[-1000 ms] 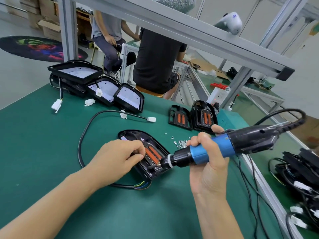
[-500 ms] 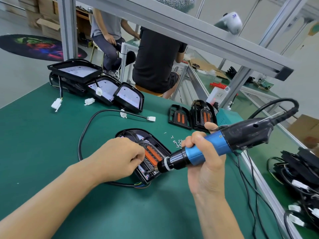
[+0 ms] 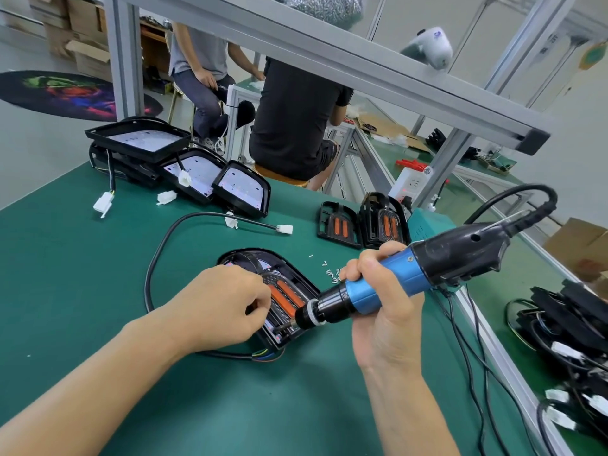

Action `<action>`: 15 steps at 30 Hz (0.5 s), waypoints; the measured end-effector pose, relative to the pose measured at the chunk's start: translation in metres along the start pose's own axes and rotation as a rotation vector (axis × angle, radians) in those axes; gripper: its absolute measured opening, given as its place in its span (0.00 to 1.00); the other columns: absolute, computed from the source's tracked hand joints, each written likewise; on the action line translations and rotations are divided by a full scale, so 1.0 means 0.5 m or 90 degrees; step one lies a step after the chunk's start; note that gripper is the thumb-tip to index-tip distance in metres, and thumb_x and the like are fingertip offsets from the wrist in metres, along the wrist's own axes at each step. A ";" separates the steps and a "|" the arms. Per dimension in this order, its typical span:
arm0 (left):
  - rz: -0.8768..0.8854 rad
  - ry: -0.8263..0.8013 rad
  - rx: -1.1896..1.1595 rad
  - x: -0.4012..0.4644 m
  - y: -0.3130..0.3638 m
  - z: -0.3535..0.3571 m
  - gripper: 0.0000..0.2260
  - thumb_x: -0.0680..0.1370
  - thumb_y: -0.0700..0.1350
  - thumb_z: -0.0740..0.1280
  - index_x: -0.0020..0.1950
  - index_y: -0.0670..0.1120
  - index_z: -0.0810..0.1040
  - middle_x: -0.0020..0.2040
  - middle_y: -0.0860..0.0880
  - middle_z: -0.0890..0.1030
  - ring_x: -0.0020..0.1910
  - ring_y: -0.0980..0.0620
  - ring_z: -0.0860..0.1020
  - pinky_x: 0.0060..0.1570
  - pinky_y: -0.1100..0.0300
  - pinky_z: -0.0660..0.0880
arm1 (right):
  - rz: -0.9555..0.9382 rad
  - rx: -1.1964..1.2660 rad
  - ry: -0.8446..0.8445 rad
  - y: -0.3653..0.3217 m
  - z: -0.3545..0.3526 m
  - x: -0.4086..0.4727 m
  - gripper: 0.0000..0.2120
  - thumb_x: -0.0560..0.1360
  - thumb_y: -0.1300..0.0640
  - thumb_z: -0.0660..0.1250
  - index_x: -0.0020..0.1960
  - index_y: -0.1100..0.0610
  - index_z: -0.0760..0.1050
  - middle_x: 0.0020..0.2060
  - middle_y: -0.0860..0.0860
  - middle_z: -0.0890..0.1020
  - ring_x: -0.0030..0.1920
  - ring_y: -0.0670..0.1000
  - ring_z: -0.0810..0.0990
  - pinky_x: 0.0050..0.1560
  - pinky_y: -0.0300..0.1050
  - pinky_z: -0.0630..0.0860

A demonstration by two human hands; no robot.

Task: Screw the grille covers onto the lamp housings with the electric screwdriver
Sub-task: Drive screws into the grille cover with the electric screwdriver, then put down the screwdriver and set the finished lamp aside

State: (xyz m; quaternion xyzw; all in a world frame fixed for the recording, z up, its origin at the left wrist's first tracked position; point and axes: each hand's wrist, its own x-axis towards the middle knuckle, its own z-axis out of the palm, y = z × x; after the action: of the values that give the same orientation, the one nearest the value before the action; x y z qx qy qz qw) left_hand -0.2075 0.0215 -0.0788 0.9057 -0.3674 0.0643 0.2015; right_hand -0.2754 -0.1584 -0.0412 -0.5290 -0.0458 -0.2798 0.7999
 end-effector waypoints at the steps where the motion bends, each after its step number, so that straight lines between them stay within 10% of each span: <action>1: -0.002 0.000 -0.002 0.000 0.000 0.000 0.08 0.76 0.49 0.61 0.44 0.52 0.79 0.41 0.57 0.78 0.39 0.59 0.71 0.41 0.64 0.67 | 0.002 0.006 -0.001 0.000 -0.001 0.000 0.14 0.67 0.66 0.67 0.38 0.46 0.75 0.31 0.49 0.74 0.33 0.51 0.74 0.45 0.46 0.73; 15: -0.017 0.070 -0.124 -0.012 0.004 -0.003 0.05 0.75 0.47 0.68 0.39 0.53 0.79 0.39 0.60 0.77 0.36 0.66 0.71 0.36 0.70 0.63 | -0.038 0.052 0.150 -0.040 -0.042 0.024 0.15 0.72 0.55 0.70 0.55 0.54 0.69 0.33 0.47 0.75 0.32 0.47 0.76 0.41 0.41 0.76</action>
State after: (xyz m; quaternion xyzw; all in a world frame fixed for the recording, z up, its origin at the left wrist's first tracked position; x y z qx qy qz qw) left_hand -0.2130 0.0245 -0.0785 0.8817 -0.3482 0.0755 0.3092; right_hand -0.2799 -0.1871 -0.0292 -0.4582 0.0213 -0.3616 0.8117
